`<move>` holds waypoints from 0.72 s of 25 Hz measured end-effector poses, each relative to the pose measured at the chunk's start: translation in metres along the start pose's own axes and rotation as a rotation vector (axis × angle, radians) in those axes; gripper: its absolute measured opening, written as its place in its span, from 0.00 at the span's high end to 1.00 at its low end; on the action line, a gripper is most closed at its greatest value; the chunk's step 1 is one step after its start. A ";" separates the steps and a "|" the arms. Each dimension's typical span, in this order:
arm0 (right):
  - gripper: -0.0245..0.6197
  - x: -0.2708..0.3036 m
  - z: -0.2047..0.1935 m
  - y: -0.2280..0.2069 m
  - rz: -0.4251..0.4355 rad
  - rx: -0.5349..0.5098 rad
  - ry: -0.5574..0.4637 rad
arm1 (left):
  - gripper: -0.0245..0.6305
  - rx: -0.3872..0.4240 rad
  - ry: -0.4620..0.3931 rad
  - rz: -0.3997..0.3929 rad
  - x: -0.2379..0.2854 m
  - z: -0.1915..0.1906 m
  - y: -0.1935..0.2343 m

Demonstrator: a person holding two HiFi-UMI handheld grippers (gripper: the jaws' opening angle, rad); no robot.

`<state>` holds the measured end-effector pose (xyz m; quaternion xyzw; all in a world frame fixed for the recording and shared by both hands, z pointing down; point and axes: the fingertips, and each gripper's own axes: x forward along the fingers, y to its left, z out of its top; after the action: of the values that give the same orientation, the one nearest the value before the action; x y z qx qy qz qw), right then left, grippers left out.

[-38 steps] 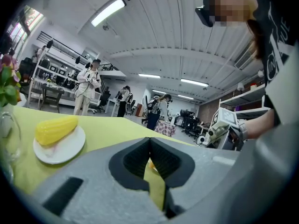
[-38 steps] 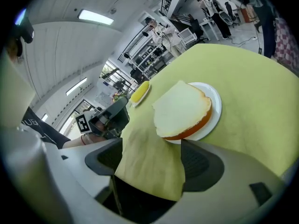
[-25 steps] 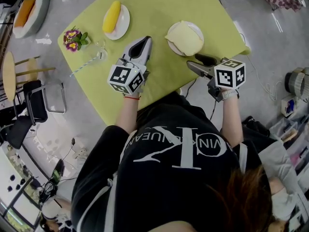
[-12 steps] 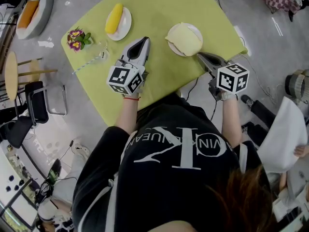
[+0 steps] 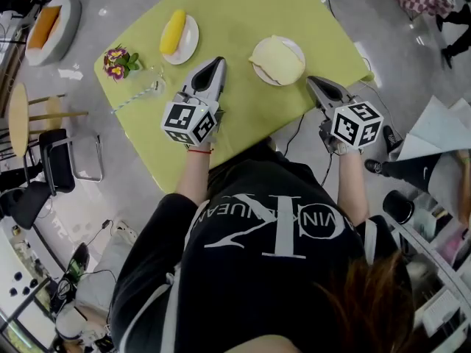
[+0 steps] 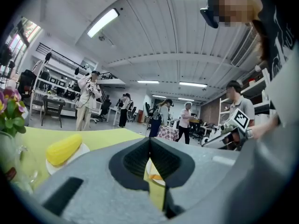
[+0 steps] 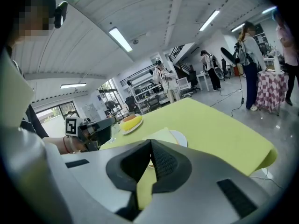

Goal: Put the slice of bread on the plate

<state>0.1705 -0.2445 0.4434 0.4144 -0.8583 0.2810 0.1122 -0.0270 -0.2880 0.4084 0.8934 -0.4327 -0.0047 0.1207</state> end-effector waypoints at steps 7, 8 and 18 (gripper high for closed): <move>0.96 -0.014 0.017 -0.003 -0.049 -0.041 -0.097 | 0.95 0.010 -0.018 0.006 -0.005 0.010 -0.002; 0.96 -0.016 0.018 -0.003 -0.056 -0.046 -0.106 | 0.95 0.009 -0.021 0.009 -0.006 0.010 -0.002; 0.96 -0.034 0.046 -0.003 -0.160 -0.152 -0.252 | 0.95 0.035 -0.054 0.024 -0.012 0.025 0.000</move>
<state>0.1963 -0.2508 0.3928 0.5039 -0.8486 0.1511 0.0567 -0.0373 -0.2837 0.3833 0.8897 -0.4464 -0.0198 0.0934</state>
